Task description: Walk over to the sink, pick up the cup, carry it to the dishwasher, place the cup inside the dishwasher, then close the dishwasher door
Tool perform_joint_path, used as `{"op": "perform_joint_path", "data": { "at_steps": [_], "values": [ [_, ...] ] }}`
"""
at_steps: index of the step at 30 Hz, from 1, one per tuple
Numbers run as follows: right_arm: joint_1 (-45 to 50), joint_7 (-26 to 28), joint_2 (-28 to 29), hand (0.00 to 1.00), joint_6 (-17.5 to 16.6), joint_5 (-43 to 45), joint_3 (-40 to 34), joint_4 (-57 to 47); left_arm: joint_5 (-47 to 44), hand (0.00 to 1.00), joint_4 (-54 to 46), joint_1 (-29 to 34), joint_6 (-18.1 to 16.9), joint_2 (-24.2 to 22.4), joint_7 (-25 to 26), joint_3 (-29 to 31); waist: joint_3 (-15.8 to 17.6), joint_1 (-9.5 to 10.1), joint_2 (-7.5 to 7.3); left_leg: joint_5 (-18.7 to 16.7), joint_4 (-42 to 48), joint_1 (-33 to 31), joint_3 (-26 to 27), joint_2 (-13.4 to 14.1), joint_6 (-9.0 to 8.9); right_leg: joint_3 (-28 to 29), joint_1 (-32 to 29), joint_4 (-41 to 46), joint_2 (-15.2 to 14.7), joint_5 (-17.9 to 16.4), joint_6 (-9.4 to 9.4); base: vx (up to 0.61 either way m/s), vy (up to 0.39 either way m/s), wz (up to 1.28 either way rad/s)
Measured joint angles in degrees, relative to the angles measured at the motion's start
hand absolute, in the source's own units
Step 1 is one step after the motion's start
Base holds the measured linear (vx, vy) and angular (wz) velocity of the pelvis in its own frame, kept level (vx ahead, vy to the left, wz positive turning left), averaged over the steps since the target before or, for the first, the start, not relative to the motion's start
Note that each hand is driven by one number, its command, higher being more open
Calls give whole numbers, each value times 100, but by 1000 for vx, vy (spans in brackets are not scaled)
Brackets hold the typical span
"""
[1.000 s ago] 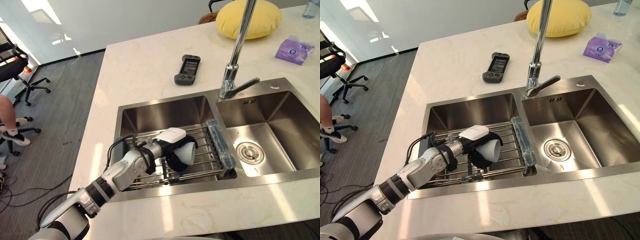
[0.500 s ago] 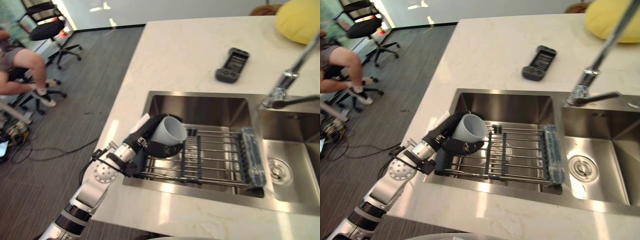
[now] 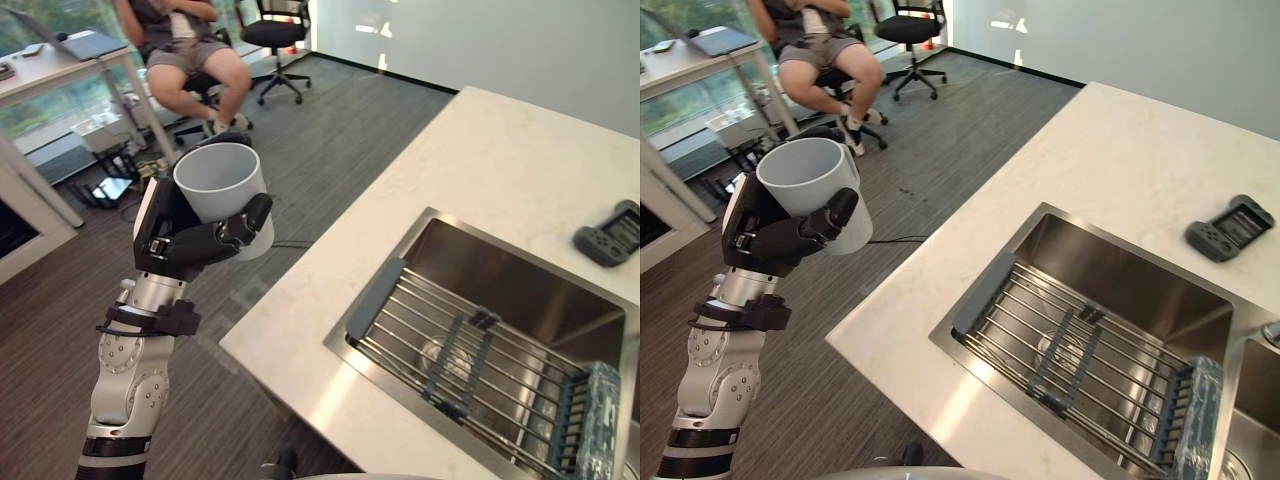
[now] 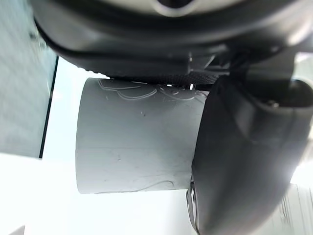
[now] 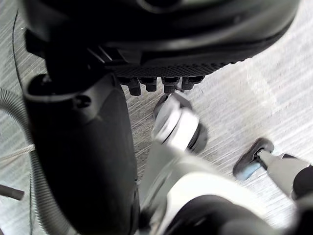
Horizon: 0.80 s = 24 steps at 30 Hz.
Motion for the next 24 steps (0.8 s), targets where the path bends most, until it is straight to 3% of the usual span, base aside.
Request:
{"op": "perform_joint_path", "data": {
  "at_steps": [3,4,6,8,10,11,12,13,14,15,16,17,18,19,20,21,22,24],
  "values": [
    [70,-26,23,100,1,208,146,1,-56,0,-7,65,-41,-356,59,187,-7,47,-32,82,382,-415,-197,-229,-127,24,305,-565,14,-461,50,-158,-106,71],
    [71,-39,11,100,-2,219,170,1,-45,0,-11,133,-40,-466,76,163,53,47,70,179,481,-500,-227,-212,-194,87,382,-603,181,-535,212,-204,-83,74],
    [103,-59,15,100,-27,309,179,8,-41,0,-127,403,-35,-564,58,154,96,47,269,298,247,-517,-161,-79,-141,74,474,-563,424,-542,178,-299,-99,107],
    [137,-198,23,100,-47,426,193,53,-22,0,-227,713,-36,-560,-66,266,106,39,388,266,-125,-619,706,345,-60,-270,663,-811,548,-353,48,-363,-91,144],
    [127,-233,-57,100,-49,469,116,54,51,0,-215,738,-38,-559,-191,393,121,36,406,268,-19,-1004,1946,694,68,-861,670,-943,376,-104,208,-262,73,149],
    [126,-217,-143,100,-15,440,122,55,60,0,-215,740,-38,-559,-244,435,125,42,421,233,303,-1182,2401,765,342,-1112,664,-934,259,-33,290,-196,222,119],
    [109,-210,-421,100,115,337,139,5,60,0,-219,766,-64,-565,-314,451,88,141,641,106,534,-1223,3038,858,575,-1315,637,-793,231,-10,340,-172,209,122],
    [14,-232,-609,100,169,280,185,63,57,0,-161,753,-99,-646,-368,452,64,75,805,359,130,-1188,3422,939,635,-1379,557,-633,393,-267,292,-120,124,117],
    [-87,-243,-653,100,179,261,166,141,56,0,-99,745,-104,-687,-401,471,54,64,834,275,-258,-1105,3754,909,405,-1295,445,-618,605,-371,183,-151,30,163],
    [-250,-251,-534,100,204,177,91,99,52,0,59,626,-117,-702,-404,605,53,-60,546,-289,-347,-1127,4688,742,407,-1114,217,-970,748,-100,-221,-219,26,224],
    [-355,-247,-547,100,188,158,67,143,-2,0,355,394,-123,-750,-370,550,108,-176,411,-123,766,-1306,5097,821,1278,-1604,185,-878,250,127,-208,-231,54,212],
    [-447,-264,-578,100,186,153,51,140,-27,0,421,389,-123,-736,-359,556,85,-163,378,-105,1346,-1263,5257,975,1314,-1714,135,-744,3,169,-137,-185,74,170],
    [-507,-272,-629,100,201,147,-6,119,-55,0,488,422,-124,-759,-341,541,57,-161,253,-177,1910,-1055,5467,1236,1205,-1871,148,-707,-329,195,-94,-97,163,124],
    [-514,-281,-705,100,165,127,-55,100,-63,0,497,416,-169,-818,-284,385,-4,-171,308,-194,2032,-557,5579,1640,878,-2137,270,-700,-577,229,-20,0,319,157],
    [-553,-282,-884,100,108,95,-163,99,-57,0,456,383,-252,-859,-271,219,-104,-185,606,101,1470,-48,5544,2049,227,-2383,332,-558,-675,198,267,53,424,144],
    [-674,-293,-971,100,101,80,-229,124,-58,0,458,307,-269,-894,-269,178,-103,-189,683,-17,1145,8,5411,1844,-33,-2434,331,-485,-809,207,444,84,466,108],
    [-922,-346,-891,100,67,-50,-261,249,-59,0,550,273,-239,-932,-159,106,-80,-173,579,34,937,31,5432,1532,138,-2437,377,-622,-919,217,511,50,323,82],
    [-1003,-284,-653,100,18,-202,-206,281,-37,0,716,260,-141,-979,26,-52,-105,-211,535,122,624,105,5206,1239,244,-2462,698,-1148,-634,449,548,35,180,81]
  ]
}}
